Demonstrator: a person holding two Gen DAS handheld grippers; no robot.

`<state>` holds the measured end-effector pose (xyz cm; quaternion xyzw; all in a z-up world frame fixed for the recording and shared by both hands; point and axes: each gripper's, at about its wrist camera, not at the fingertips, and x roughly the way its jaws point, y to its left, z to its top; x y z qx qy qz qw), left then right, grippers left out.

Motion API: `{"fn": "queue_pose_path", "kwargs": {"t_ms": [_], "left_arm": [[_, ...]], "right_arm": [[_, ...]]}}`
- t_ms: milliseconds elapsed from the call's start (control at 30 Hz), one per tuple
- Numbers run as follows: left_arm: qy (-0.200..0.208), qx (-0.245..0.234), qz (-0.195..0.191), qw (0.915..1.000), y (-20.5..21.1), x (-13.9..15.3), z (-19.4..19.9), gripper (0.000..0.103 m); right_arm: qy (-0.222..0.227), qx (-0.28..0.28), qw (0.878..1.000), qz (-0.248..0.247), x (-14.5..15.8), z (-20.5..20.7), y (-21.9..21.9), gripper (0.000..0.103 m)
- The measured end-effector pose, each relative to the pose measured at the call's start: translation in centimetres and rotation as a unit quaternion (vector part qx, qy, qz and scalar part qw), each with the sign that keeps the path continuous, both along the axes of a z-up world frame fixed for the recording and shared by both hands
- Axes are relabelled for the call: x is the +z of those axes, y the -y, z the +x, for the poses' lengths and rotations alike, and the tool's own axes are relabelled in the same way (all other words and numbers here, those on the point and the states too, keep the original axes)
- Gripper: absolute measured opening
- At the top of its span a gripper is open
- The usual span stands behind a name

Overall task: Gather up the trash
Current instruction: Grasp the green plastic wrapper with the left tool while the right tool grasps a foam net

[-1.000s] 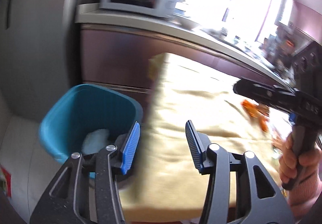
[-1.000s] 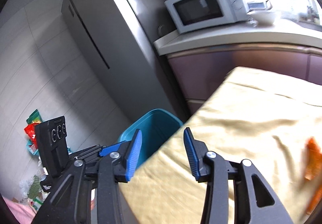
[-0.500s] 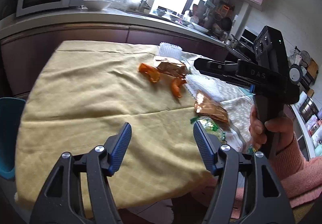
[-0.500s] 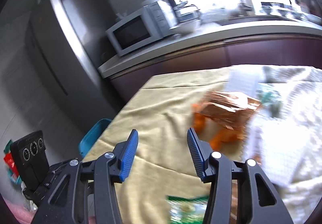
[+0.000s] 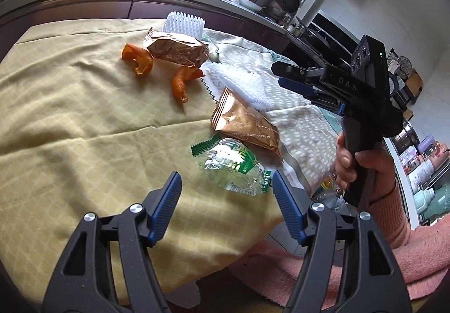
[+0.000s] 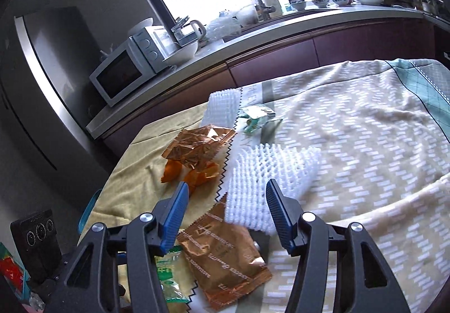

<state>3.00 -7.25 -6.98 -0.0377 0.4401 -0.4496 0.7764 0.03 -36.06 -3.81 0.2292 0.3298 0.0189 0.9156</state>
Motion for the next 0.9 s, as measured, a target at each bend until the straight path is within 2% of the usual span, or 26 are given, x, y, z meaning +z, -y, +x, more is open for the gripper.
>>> {"fn": "queue_pose_path", "kwargs": {"t_ms": [67,233,400,700,767,867,900], "left_arm": [[-0.009,-0.003,0.003,0.9999,0.6,-0.2,0.2,0.072],[-0.016,-0.009,0.023,0.9996,2.1,-0.9,0.4,0.072],[-0.021,0.000,0.023,0.9995,2.8,-0.9,0.9,0.071],[-0.011,0.005,0.040,0.9991,3.4,-1.0,1.0,0.049],[-0.015,0.004,0.041,0.9990,3.4,-1.1,1.1,0.037],[-0.018,0.001,0.038,0.9991,3.5,-1.2,1.0,0.027],[-0.018,0.000,0.038,0.9991,3.5,-1.2,1.0,0.024]], "right_arm": [[-0.012,-0.012,1.000,0.004,-0.6,0.1,0.9,0.066],[-0.038,-0.030,0.999,0.025,-2.5,0.7,2.5,0.066],[-0.046,-0.031,0.998,0.036,-3.7,1.5,2.9,0.066],[-0.050,-0.026,0.998,0.037,-4.3,2.8,2.3,0.066],[-0.051,-0.025,0.998,0.034,-4.3,2.9,2.2,0.061],[-0.054,-0.027,0.998,0.034,-4.4,3.0,2.3,0.050],[-0.053,-0.027,0.997,0.038,-4.5,3.0,2.3,0.043]]}}
